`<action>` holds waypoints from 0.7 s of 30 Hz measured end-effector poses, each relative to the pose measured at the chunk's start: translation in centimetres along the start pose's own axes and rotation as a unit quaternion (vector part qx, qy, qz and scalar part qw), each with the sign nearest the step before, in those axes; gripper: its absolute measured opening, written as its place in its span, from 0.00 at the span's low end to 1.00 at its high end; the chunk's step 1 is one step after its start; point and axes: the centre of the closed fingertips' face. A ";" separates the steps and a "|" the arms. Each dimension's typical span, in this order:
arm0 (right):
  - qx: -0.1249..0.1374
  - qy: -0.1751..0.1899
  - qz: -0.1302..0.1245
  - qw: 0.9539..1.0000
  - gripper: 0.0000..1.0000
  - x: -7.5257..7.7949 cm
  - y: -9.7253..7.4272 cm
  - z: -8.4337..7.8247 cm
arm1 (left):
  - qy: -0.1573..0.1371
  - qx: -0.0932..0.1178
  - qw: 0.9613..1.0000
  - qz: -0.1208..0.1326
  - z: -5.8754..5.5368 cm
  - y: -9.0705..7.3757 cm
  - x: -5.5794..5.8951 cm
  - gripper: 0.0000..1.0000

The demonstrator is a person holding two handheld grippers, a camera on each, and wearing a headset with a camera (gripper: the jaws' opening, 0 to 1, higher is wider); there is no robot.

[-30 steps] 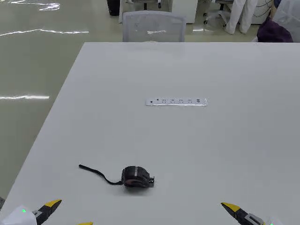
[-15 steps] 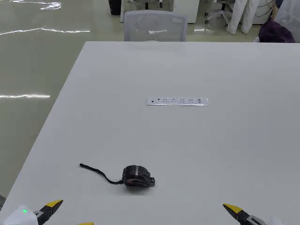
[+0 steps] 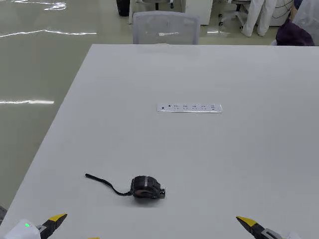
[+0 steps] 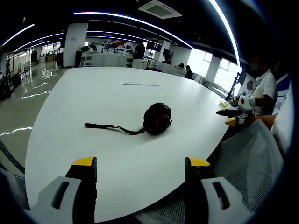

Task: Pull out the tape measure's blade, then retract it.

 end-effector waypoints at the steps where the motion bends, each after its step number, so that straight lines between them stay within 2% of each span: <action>1: 0.000 0.000 0.000 1.000 0.56 0.0 0.0 0.0 | 0.001 0.001 1.000 0.000 0.0 0.0 0.0 0.75; 21: -0.002 -0.001 -0.001 1.000 0.56 0.3 -0.1 0.0 | 0.003 0.000 1.000 -0.003 0.5 0.2 0.6 0.76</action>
Point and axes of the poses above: the centre of the closed fingertips' face, and the gripper's own axes: y roughly forward along the fingers, x roughly to its right, z roughly out of its top, and after that the axes turned 12 degrees about -z, right-handed
